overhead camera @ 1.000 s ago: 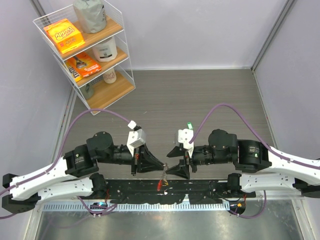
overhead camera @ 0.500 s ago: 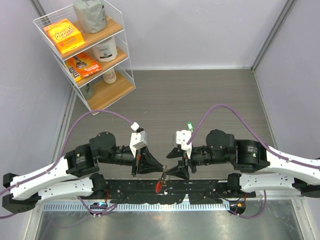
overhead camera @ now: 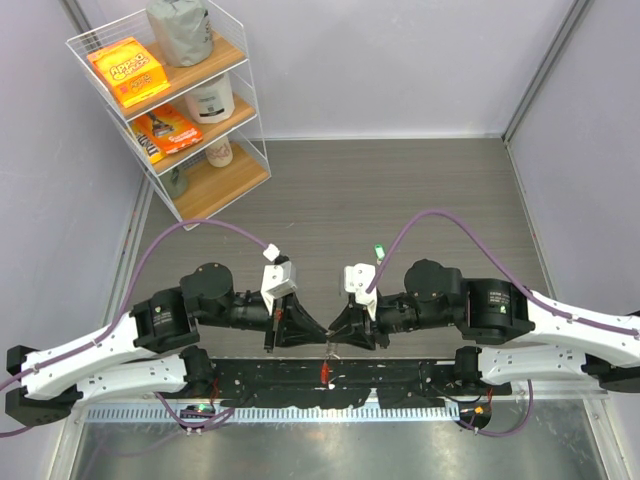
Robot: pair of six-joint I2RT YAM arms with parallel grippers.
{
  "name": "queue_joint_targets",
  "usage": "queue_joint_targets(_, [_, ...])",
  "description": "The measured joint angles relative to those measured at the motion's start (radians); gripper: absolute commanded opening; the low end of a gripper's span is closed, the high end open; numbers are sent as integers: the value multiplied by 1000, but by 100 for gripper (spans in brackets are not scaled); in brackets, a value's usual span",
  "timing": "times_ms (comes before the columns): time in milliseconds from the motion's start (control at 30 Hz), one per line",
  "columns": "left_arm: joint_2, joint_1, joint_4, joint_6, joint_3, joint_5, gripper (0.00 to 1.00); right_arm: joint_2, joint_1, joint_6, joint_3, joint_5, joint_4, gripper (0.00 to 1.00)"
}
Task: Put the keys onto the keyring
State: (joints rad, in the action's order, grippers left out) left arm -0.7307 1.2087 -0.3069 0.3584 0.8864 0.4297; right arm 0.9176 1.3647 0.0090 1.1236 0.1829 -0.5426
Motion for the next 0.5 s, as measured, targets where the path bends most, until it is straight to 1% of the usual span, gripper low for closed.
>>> queue_joint_targets(33, [0,0,-1,0,0,0,0,0,1,-5,1,1,-1,9])
queue_joint_targets(67, [0,0,-1,0,0,0,0,1,1,-10,1,3,-2,6])
queue_joint_targets(300, [1,0,-7,-1,1,1,1,-2,1,-15,-8,17,8,6])
queue_joint_targets(367, [1,0,-3,0,2,3,20,-18,1,-14,-27,17,35,6])
queue_joint_targets(400, [2,0,2,1,2,4,27,-30,1,-14,-40,16,50,6])
queue_joint_targets(500, [10,0,23,4,2,0,41,-77,1,-11,-84,3,101,5])
